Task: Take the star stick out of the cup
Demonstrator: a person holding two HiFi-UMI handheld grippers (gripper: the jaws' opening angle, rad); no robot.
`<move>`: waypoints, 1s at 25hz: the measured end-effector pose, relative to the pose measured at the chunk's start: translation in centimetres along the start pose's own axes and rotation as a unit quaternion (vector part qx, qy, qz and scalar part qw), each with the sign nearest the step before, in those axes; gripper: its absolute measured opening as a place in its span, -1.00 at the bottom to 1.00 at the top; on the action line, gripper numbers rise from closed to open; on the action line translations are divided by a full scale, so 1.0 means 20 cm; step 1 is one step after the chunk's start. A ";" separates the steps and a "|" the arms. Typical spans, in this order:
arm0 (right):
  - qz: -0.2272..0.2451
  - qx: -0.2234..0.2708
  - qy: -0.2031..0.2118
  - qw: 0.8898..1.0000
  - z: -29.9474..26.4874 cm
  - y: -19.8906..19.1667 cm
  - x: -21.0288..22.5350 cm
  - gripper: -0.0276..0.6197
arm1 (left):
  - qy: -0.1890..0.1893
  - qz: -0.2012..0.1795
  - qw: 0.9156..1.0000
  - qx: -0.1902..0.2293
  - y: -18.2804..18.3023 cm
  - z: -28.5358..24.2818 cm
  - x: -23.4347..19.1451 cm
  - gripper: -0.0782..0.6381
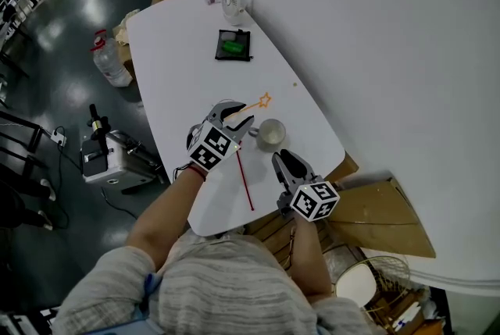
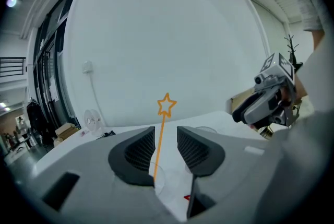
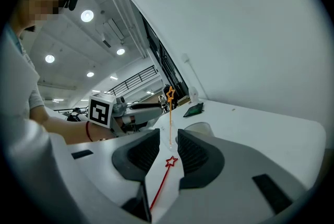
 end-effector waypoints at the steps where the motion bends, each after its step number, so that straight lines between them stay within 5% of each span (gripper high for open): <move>1: -0.001 0.001 -0.001 1.000 0.00 0.00 0.01 -0.59 | 0.001 -0.002 1.000 -0.003 -0.01 -0.02 -0.01 -0.43; 7: -0.009 0.002 -0.006 1.000 0.01 0.00 0.04 -0.59 | 0.006 -0.031 0.999 -0.038 -0.02 -0.12 -0.02 -0.43; 25: -0.018 0.008 -0.012 1.000 0.02 0.01 0.09 -0.59 | 0.035 -0.037 0.996 -0.075 -0.07 -0.18 -0.04 -0.71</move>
Point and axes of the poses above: the fingertips, and each gripper's own axes: z backward along the fingers, x to its right, y out of its top, the point moved 6 cm from there along z, backward along the fingers, and after that the axes turned 4 degrees about x, right-handed, at the moved point
